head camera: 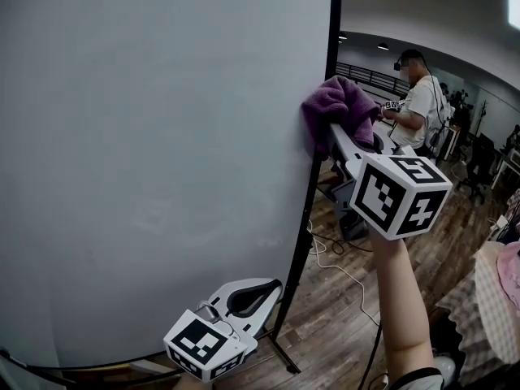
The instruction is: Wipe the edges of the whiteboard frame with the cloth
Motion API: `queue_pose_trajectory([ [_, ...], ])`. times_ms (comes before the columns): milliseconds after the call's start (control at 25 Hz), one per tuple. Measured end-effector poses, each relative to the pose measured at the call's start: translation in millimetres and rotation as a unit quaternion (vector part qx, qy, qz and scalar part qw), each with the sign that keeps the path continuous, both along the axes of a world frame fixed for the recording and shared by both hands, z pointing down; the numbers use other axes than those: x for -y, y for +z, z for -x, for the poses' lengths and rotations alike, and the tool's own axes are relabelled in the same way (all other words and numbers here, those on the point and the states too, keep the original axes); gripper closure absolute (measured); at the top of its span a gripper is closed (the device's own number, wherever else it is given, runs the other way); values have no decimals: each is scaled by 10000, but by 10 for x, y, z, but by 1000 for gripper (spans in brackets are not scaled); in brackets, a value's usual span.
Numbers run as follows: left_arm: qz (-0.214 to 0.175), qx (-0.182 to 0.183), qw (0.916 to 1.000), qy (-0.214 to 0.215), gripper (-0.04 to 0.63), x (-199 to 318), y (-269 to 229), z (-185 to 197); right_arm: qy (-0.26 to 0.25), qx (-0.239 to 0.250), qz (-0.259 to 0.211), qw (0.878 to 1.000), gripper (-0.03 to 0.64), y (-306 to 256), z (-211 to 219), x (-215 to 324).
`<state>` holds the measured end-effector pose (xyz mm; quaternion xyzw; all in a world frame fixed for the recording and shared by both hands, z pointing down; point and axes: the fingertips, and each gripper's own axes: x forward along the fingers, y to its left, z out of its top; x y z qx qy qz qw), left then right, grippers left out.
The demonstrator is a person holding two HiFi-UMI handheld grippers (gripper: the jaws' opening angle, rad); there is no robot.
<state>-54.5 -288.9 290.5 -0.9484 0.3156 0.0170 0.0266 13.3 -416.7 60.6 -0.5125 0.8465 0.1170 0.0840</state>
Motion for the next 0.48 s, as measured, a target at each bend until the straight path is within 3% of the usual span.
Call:
queue_pose_trajectory([
  [480,51,-72,9999,-131,580,-7,66,54,-31,-22,235,9997,551,323,15,20],
])
